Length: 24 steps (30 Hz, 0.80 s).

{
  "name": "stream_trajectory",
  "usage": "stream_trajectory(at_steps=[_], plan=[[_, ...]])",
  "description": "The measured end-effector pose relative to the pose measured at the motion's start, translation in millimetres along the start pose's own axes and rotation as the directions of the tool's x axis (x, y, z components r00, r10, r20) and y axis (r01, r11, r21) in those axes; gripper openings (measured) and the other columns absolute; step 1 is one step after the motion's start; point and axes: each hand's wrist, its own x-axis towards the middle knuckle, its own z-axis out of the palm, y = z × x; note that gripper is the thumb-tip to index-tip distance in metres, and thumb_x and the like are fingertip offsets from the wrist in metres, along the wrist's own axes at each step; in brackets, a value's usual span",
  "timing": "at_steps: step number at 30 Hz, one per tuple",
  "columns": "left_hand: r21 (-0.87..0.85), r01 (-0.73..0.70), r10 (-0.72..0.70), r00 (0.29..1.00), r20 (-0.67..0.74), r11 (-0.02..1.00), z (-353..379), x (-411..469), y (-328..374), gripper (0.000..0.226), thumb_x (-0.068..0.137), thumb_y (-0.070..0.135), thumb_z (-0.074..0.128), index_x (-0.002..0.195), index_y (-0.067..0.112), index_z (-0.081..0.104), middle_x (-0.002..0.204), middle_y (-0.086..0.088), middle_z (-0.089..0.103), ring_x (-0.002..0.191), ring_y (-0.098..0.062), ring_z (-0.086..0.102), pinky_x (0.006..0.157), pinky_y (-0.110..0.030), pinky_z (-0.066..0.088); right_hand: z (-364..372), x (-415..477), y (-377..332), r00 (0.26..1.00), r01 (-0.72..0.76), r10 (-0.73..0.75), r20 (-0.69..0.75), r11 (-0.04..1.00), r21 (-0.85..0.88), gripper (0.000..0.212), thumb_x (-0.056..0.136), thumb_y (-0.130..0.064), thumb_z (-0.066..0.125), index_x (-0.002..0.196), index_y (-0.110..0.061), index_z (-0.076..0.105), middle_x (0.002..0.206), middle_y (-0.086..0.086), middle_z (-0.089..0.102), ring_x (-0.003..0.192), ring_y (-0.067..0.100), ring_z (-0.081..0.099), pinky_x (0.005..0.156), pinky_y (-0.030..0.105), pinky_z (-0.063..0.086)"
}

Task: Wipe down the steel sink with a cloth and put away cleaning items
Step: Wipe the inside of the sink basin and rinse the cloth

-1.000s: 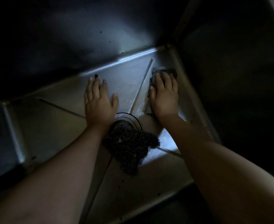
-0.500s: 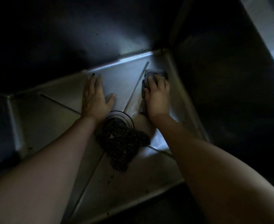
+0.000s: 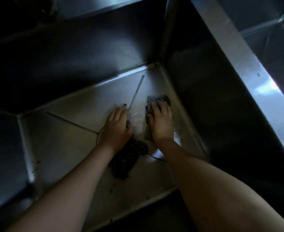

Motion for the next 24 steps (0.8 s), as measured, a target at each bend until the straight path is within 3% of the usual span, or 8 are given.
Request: stream_trajectory(at_steps=[7,11,15,20,24], plan=[[0.114,-0.167,0.154,0.981,0.116,0.979,18,-12,4,0.060,0.087,0.040,0.032,0.140,0.011,0.036,0.150,-0.007,0.030,0.143,-0.022,0.014,0.115,-0.034,-0.001,-5,-16,-1,0.996,-0.086,0.087,0.012,0.996,-0.013,0.051,0.094,-0.020,0.046,0.143,-0.016,0.035,0.154,0.007,0.024,0.142,0.025,0.015,0.114,0.027,0.008],[0.207,-0.276,0.239,0.953,0.188,0.939,21,-4,-17,0.055,0.094,0.035,0.039,0.143,0.014,0.028,0.154,-0.003,0.021,0.144,-0.019,0.005,0.114,-0.033,-0.009,-2,-38,-2,0.979,-0.202,0.201,-0.032,0.979,-0.013,0.051,0.095,-0.022,0.045,0.144,-0.016,0.034,0.155,0.006,0.023,0.142,0.025,0.014,0.112,0.027,0.005],[0.193,-0.342,0.303,0.931,0.204,0.920,16,9,-23,0.055,0.095,0.037,0.038,0.144,0.014,0.026,0.154,-0.004,0.021,0.144,-0.020,0.005,0.116,-0.035,-0.006,9,-67,-10,0.925,-0.374,0.371,-0.077,0.927,-0.032,0.051,0.099,-0.029,0.038,0.147,-0.020,0.025,0.157,0.004,0.015,0.145,0.021,0.005,0.108,0.027,-0.002],[0.103,-0.396,0.371,0.907,0.201,0.913,24,21,-1,0.055,0.095,0.037,0.036,0.144,0.013,0.026,0.154,-0.006,0.022,0.143,-0.019,0.008,0.114,-0.032,-0.004,19,-71,-13,0.905,-0.422,0.417,-0.079,0.905,-0.053,0.051,0.100,-0.030,0.033,0.149,-0.022,0.019,0.159,0.002,0.009,0.146,0.020,-0.001,0.118,0.034,0.002],[0.170,-0.402,0.367,0.907,0.205,0.900,39,18,-2,0.053,0.096,0.034,0.032,0.144,0.014,0.027,0.155,-0.005,0.019,0.144,-0.019,0.008,0.115,-0.035,0.000,28,-68,-15,0.889,-0.448,0.440,-0.126,0.894,-0.034,0.049,0.101,-0.029,0.032,0.148,-0.021,0.023,0.158,0.003,0.013,0.146,0.020,0.002,0.117,0.034,-0.001]])
